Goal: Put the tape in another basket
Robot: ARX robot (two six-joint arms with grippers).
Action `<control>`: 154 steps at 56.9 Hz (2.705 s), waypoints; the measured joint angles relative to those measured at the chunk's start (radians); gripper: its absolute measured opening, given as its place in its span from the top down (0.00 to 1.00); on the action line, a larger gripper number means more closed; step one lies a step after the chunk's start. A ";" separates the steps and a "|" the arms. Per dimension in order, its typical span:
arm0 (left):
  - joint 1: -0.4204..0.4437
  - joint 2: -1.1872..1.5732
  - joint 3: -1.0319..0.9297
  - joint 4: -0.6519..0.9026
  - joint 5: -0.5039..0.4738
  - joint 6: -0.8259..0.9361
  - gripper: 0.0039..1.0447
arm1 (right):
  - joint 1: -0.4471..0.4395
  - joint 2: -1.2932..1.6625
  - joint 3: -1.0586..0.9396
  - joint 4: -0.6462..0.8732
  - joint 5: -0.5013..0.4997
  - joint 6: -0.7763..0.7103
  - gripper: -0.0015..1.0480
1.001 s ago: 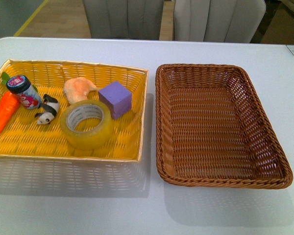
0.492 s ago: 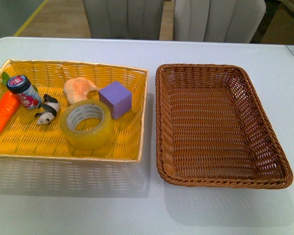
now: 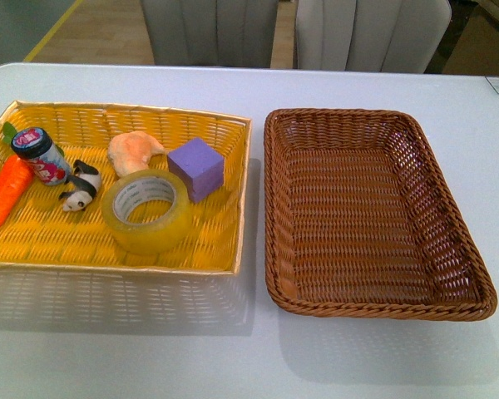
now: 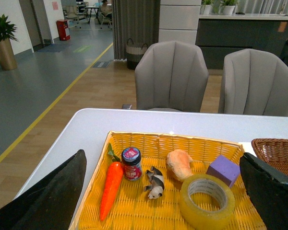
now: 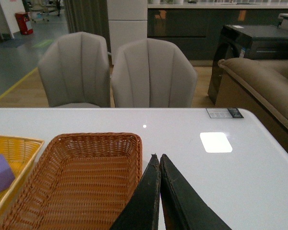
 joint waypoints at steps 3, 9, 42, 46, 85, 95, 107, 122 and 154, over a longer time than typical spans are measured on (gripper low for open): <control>0.000 0.000 0.000 0.000 0.000 0.000 0.08 | 0.000 -0.029 0.000 -0.028 0.000 0.000 0.98; 0.000 0.000 0.000 0.000 0.000 0.000 0.08 | 0.000 -0.087 0.000 -0.084 0.000 0.000 0.98; 0.000 0.000 0.000 0.000 0.000 0.000 0.08 | 0.000 -0.291 0.000 -0.297 0.001 0.000 0.98; 0.000 0.000 0.000 0.000 0.000 0.000 0.08 | 0.000 -0.393 0.000 -0.416 0.000 0.000 0.98; 0.000 0.000 0.000 0.000 0.000 0.000 0.08 | 0.001 -0.425 0.000 -0.427 0.000 0.000 0.30; 0.036 0.139 0.105 -0.247 0.144 -0.065 0.08 | 0.001 -0.425 0.000 -0.428 0.001 0.002 0.08; 0.011 0.732 0.290 -0.216 0.205 -0.154 0.08 | 0.002 -0.426 0.000 -0.428 0.000 0.002 0.09; -0.074 1.371 0.455 0.259 0.076 -0.154 0.08 | 0.002 -0.426 0.000 -0.428 0.000 0.002 0.09; -0.167 2.101 0.808 0.393 -0.040 -0.273 0.08 | 0.002 -0.426 0.000 -0.428 0.000 0.002 0.09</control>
